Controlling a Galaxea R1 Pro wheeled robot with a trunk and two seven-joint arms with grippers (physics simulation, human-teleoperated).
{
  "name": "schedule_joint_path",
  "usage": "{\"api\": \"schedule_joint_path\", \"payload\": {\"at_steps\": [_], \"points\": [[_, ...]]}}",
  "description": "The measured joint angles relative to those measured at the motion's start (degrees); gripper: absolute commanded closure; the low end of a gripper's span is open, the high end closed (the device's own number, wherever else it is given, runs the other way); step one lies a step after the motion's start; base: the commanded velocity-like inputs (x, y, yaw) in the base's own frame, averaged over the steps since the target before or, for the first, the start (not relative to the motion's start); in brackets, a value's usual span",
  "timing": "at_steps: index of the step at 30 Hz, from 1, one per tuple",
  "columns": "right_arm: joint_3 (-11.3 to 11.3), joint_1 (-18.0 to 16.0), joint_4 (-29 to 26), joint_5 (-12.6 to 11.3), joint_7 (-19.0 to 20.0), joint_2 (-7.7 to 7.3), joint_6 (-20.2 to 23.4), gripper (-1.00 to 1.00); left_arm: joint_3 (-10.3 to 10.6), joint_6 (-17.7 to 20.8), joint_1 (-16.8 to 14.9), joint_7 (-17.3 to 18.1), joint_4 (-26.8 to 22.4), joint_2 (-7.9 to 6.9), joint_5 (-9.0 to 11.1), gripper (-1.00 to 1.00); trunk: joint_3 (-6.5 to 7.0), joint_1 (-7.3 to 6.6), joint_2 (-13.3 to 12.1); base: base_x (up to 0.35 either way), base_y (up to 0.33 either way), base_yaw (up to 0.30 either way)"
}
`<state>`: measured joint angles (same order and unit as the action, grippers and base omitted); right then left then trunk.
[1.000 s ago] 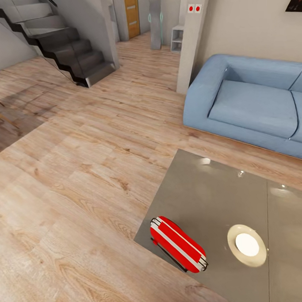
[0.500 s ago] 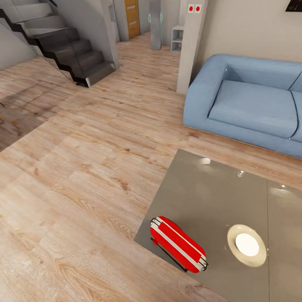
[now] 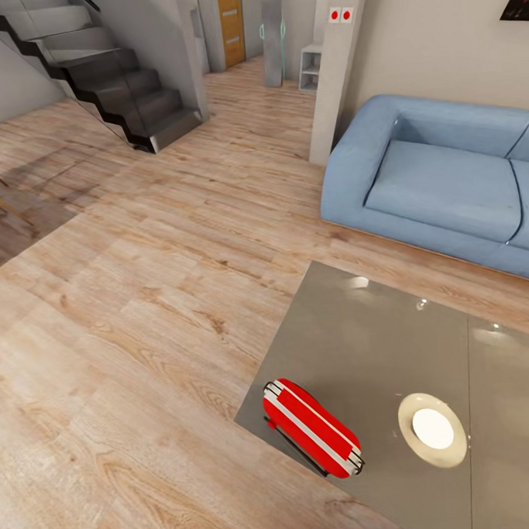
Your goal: Turn on the radio receiver that's on the table in the living room.
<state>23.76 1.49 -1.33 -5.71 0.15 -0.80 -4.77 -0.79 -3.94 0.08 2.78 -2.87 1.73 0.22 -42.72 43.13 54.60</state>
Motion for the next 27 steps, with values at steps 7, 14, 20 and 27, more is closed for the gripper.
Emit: {"api": "schedule_joint_path", "payload": {"at_steps": [7, 14, 20, 27], "points": [[-0.1, -0.1, -0.4, 0.4, 0.4, -0.15, -11.0, -1.00, -0.1, -0.2, 0.0, 0.3, -3.8, 0.10, 0.1, -1.00, 0.00, 0.00, 0.0, 0.000, 0.000, 0.000], [0.0, -0.2, -1.5, 0.5, 0.5, -0.70, -15.0, -1.00, -0.5, 0.5, 0.0, 0.5, -9.9, -0.15, 7.3, -1.00, 0.00, 0.00, 0.0, 0.000, 0.000, 0.000], [-0.1, -0.2, -8.6, 0.5, 0.5, -2.99, -15.0, -1.00, -0.5, 6.9, 0.0, 0.5, -16.5, -0.16, 9.3, -1.00, 0.00, 0.00, 0.0, 0.000, 0.000, 0.000], [-0.1, 0.1, -14.4, 0.1, 0.8, -4.98, -15.0, -1.00, -0.5, 12.1, 0.0, 0.6, -23.3, 0.09, 9.4, -1.00, 0.00, 0.00, 0.0, 0.000, 0.000, 0.000]]}}
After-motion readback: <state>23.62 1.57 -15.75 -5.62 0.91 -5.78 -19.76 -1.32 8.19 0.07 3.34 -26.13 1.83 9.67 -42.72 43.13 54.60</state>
